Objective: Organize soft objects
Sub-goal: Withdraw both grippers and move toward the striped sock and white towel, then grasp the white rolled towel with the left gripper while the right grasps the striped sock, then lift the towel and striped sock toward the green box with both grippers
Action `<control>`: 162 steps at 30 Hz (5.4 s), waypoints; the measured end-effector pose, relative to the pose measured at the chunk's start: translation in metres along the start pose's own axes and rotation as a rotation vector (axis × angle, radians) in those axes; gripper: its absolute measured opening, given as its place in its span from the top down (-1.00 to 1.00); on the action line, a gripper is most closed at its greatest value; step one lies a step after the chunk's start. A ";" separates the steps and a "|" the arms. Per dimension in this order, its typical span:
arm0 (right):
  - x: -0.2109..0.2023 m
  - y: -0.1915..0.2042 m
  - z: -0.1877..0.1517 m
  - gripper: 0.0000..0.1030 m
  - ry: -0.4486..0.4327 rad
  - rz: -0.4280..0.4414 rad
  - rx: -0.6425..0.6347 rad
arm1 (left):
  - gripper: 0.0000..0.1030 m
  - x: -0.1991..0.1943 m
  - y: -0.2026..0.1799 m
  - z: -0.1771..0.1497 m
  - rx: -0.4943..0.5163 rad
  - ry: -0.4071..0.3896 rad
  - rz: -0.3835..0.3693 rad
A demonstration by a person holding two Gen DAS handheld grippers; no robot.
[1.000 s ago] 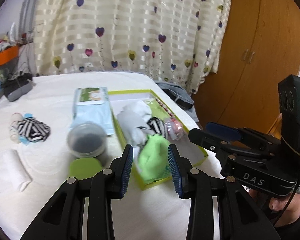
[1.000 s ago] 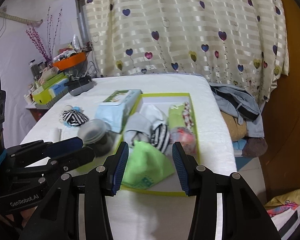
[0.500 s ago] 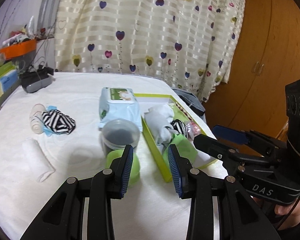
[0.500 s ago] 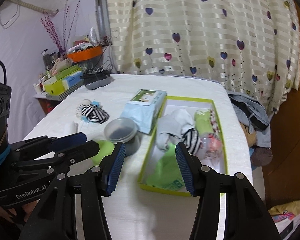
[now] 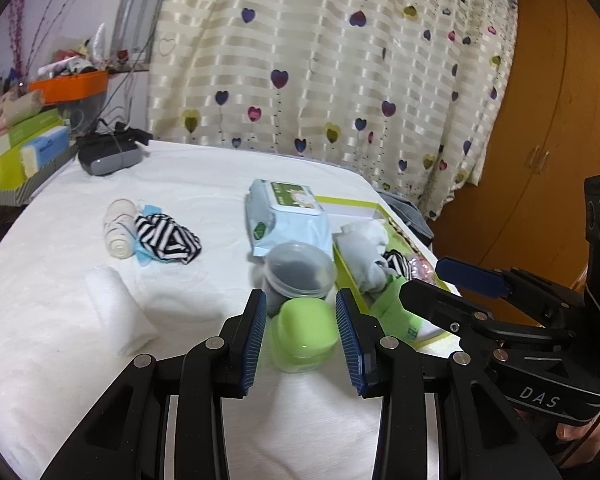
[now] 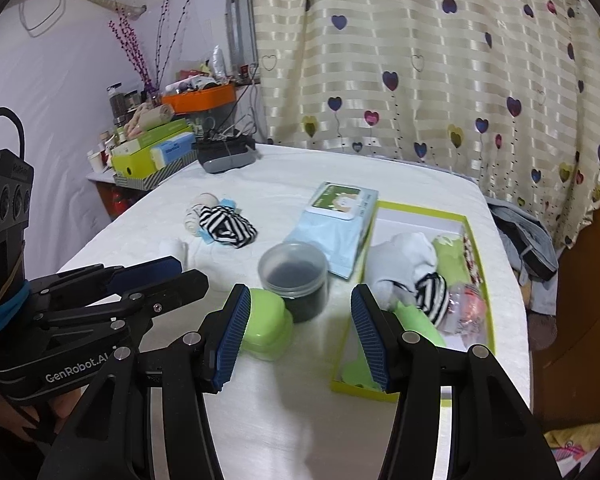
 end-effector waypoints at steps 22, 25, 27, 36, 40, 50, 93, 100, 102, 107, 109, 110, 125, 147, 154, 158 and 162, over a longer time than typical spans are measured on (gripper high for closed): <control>0.035 0.064 0.007 -0.04 0.033 0.063 -0.088 | 0.26 -0.012 0.109 -0.024 -0.184 0.004 0.113; 0.042 0.071 0.007 -0.04 0.041 0.077 -0.099 | 0.19 -0.007 0.125 -0.030 -0.219 0.016 0.131; 0.046 0.074 0.005 -0.04 0.049 0.085 -0.104 | 0.18 -0.002 0.133 -0.033 -0.237 0.026 0.141; 0.064 0.072 0.009 -0.04 0.068 0.094 -0.106 | 0.08 0.025 0.162 -0.046 -0.314 0.086 0.200; 0.070 0.075 0.012 -0.04 0.072 0.102 -0.110 | 0.05 0.039 0.174 -0.053 -0.350 0.119 0.233; 0.096 0.089 0.021 -0.04 0.093 0.121 -0.121 | 0.05 0.068 0.179 -0.062 -0.365 0.174 0.245; 0.190 0.119 0.044 0.76 0.277 0.173 0.054 | 0.57 0.022 0.206 -0.051 -0.351 0.065 0.260; 0.140 0.125 0.038 0.76 0.209 0.255 0.032 | 0.57 -0.001 0.178 -0.038 -0.303 0.023 0.241; 0.122 0.123 0.035 0.76 0.182 0.256 0.022 | 0.57 -0.006 0.168 -0.035 -0.286 0.012 0.233; 0.088 0.112 0.033 0.76 0.126 0.239 0.015 | 0.57 -0.017 0.139 -0.024 -0.242 -0.013 0.210; 0.074 0.107 0.032 0.76 0.100 0.227 0.009 | 0.57 -0.021 0.127 -0.021 -0.226 -0.021 0.201; 0.069 0.104 0.032 0.76 0.090 0.220 0.005 | 0.57 -0.022 0.122 -0.019 -0.220 -0.024 0.197; 0.016 0.056 0.028 0.76 -0.016 0.130 0.002 | 0.57 -0.026 0.049 0.000 -0.112 -0.045 0.129; -0.021 -0.004 0.022 0.76 -0.076 0.084 0.088 | 0.57 -0.015 -0.014 0.014 -0.007 -0.039 0.074; -0.029 -0.021 0.022 0.76 -0.089 0.062 0.108 | 0.57 -0.010 -0.030 0.017 0.018 -0.037 0.047; -0.032 -0.029 0.021 0.76 -0.094 0.051 0.120 | 0.57 -0.006 -0.041 0.018 0.033 -0.033 0.030; -0.036 -0.042 0.021 0.76 -0.101 0.034 0.138 | 0.57 -0.002 -0.049 0.019 0.039 -0.034 0.001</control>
Point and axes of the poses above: each gripper's, at about its wrist camera, not at the fingertips, and x roughly the way its jaws point, y to its left, z to its top, the point moved 10 cm from there along x, roughly the way its jaws point, and after that the axes turned 8 degrees about x, right-handed, at the moved point
